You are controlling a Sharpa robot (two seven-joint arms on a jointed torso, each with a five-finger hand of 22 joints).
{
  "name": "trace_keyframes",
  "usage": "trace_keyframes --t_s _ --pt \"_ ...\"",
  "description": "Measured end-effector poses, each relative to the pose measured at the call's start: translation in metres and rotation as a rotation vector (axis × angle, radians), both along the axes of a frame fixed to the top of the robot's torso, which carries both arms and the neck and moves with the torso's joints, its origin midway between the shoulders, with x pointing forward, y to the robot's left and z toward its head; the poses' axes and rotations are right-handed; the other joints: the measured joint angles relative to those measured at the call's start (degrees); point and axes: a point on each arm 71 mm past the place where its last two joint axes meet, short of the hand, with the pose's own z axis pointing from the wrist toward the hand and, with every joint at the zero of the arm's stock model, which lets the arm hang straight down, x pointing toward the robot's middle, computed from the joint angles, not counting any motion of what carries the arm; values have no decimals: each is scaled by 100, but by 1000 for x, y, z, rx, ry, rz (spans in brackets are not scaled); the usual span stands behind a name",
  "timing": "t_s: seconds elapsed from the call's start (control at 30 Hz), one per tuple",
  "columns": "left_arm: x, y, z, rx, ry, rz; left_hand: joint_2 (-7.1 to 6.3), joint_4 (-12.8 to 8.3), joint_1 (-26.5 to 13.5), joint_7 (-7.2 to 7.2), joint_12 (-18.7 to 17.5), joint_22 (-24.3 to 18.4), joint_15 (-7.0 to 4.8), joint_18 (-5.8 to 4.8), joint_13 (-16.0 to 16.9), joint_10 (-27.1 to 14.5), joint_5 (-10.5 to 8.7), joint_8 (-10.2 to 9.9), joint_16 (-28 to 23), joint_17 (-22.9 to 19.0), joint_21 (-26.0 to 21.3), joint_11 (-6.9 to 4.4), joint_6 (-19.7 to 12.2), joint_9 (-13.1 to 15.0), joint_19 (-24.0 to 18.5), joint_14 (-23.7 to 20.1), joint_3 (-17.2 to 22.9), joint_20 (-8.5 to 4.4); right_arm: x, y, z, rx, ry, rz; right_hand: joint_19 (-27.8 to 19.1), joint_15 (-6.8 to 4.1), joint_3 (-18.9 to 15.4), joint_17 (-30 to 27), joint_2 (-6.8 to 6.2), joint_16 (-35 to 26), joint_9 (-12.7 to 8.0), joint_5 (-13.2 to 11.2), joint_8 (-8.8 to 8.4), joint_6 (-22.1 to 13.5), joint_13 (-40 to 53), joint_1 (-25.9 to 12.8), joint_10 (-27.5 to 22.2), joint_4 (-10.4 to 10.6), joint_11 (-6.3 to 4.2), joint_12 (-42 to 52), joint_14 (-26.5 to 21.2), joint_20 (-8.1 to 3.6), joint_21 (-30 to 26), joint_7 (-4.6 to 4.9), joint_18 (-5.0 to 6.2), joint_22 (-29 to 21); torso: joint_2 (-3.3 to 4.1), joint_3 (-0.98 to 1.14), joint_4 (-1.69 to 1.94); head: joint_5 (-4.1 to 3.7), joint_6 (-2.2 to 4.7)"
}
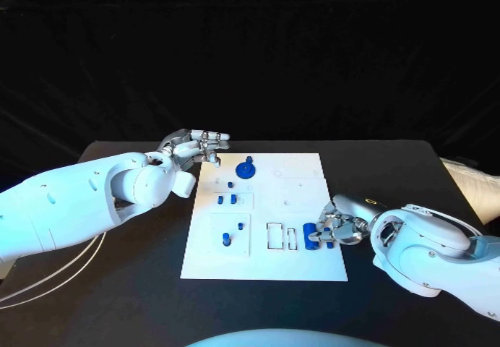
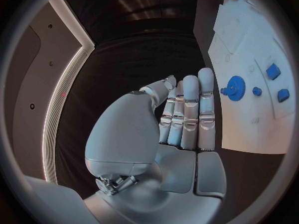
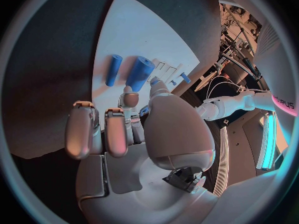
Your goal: Assemble the parts on the task board
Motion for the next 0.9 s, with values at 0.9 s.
trace_keyframes --t_s 0.9 --pt "-1 1 -1 0 7 -9 0 0 0 -1 0 -6 0 0 4 0 0 0 0 -7 -23 0 0 0 0 0 0 0 8 19 -20 -44 -17 26 42 1 -39 -2 394 114 55 322 109 121 578 334 167 4 -63 328 0 -1 139 -68 -3 198 1 0 -3 24 -35"
